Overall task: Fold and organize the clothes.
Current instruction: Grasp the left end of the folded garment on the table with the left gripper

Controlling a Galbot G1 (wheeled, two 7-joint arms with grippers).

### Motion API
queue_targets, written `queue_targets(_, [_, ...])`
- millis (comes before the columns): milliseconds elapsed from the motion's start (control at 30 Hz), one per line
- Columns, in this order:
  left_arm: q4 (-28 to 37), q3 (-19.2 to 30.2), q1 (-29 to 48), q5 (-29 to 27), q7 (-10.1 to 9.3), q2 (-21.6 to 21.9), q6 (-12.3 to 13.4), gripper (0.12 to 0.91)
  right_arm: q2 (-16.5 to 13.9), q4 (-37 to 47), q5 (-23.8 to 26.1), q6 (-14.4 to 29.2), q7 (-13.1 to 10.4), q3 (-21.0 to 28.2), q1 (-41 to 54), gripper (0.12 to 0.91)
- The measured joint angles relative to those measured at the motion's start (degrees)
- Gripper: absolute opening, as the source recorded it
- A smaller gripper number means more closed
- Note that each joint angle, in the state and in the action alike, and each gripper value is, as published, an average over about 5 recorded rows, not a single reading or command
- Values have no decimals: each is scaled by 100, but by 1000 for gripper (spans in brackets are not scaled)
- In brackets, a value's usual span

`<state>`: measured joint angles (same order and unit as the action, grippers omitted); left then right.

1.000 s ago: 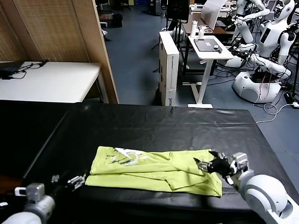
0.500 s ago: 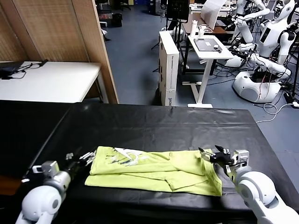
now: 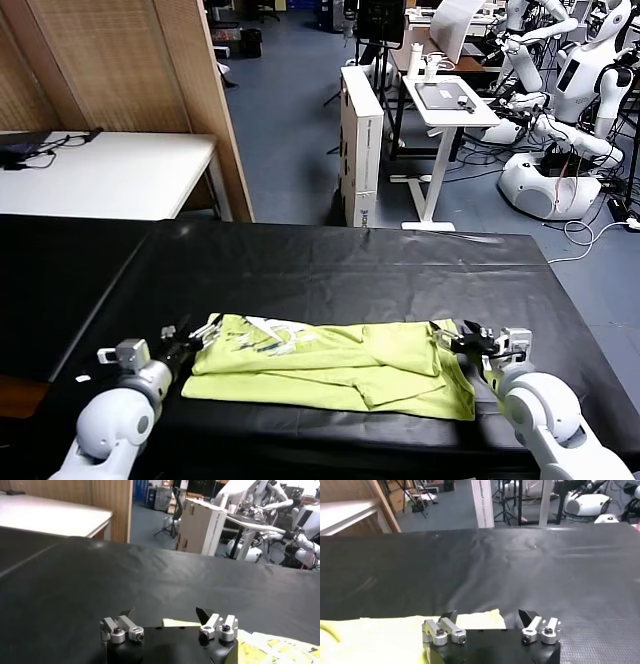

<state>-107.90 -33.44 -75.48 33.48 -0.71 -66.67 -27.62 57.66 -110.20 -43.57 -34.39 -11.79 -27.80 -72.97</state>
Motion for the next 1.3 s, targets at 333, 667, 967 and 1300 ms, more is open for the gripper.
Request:
queue_targets(333, [136,112,85,-40,36,-46,-13,897,31,44,10,2,25,25,29,714])
queue_targets(667, [173,157,79,-55,64,-92,-10,424,56,102,91,52,40,54,41,166])
queue_targets(967, [112,64,-6,-192,71,-107,34,151,171,174,229,279,-36,31,5,152])
queue_targets(1300, [-2,-37,-143,-188,37,-67,24,156,216,105,180,270,75,31,-41,164])
